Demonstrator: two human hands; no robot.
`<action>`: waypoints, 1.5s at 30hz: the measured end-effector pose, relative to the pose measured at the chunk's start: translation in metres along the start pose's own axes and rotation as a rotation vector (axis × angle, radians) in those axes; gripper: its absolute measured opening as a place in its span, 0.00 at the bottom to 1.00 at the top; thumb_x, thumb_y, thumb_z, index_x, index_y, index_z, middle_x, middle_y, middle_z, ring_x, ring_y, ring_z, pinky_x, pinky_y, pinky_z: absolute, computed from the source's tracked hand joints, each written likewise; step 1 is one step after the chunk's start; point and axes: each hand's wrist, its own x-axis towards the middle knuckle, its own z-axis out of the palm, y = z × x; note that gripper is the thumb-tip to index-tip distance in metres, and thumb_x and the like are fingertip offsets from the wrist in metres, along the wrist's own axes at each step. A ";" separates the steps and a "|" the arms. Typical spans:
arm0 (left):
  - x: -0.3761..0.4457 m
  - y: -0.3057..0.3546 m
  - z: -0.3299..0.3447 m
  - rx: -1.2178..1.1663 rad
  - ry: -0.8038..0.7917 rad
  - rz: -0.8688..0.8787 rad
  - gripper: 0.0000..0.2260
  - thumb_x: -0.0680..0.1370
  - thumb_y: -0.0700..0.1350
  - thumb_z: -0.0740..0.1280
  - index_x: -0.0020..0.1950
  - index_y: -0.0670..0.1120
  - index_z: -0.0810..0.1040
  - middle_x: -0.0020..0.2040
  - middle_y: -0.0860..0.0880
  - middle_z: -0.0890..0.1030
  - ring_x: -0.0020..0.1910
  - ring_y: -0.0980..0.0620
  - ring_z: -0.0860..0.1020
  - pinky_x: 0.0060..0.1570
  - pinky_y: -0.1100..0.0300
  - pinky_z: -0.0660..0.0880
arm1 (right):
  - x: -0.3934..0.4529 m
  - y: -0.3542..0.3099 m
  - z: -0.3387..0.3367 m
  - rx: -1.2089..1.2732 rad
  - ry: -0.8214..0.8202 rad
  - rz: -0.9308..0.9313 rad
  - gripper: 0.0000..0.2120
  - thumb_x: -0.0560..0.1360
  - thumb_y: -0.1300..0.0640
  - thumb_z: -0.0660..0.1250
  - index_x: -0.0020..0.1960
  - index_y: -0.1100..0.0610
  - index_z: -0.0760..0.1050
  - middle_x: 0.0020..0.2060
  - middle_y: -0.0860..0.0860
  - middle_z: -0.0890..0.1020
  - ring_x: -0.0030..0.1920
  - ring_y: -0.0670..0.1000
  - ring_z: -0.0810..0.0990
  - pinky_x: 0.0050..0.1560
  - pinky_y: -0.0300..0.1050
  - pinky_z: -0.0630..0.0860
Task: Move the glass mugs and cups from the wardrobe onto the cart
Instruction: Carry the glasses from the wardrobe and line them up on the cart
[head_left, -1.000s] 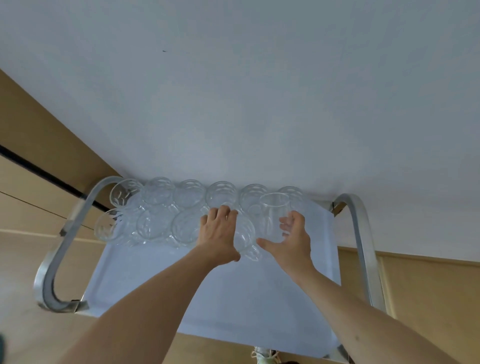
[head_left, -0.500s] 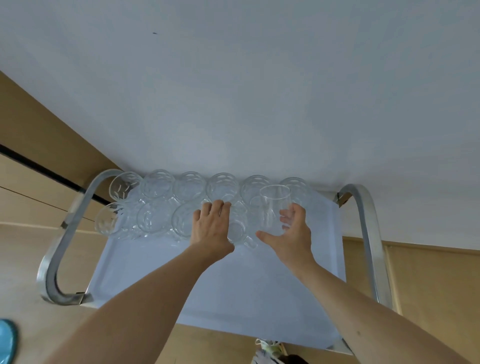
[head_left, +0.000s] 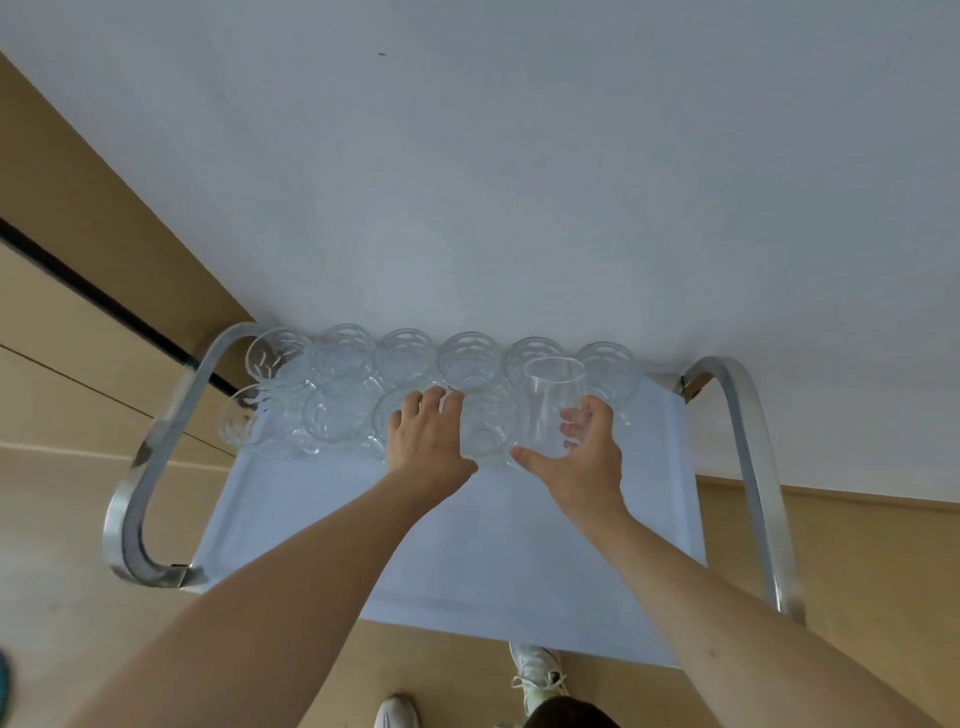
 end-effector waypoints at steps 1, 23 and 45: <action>-0.004 -0.007 -0.004 -0.035 0.012 0.005 0.40 0.69 0.55 0.76 0.77 0.53 0.62 0.75 0.51 0.64 0.75 0.45 0.60 0.72 0.49 0.60 | -0.007 -0.003 0.005 -0.002 0.011 0.000 0.45 0.59 0.52 0.86 0.67 0.48 0.62 0.58 0.46 0.76 0.57 0.47 0.77 0.55 0.35 0.71; -0.129 -0.221 0.008 -0.288 0.023 0.042 0.35 0.75 0.57 0.71 0.79 0.50 0.62 0.78 0.49 0.63 0.77 0.43 0.59 0.73 0.47 0.63 | -0.202 -0.033 0.183 -0.127 0.021 0.045 0.45 0.61 0.52 0.85 0.70 0.50 0.63 0.60 0.45 0.74 0.58 0.47 0.76 0.60 0.42 0.73; -0.330 -0.189 0.102 -0.170 -0.112 -0.016 0.32 0.78 0.54 0.65 0.80 0.51 0.59 0.81 0.49 0.57 0.79 0.46 0.54 0.74 0.48 0.60 | -0.342 0.069 0.131 -0.042 -0.053 0.074 0.40 0.62 0.53 0.84 0.67 0.49 0.66 0.61 0.45 0.74 0.60 0.48 0.75 0.60 0.46 0.73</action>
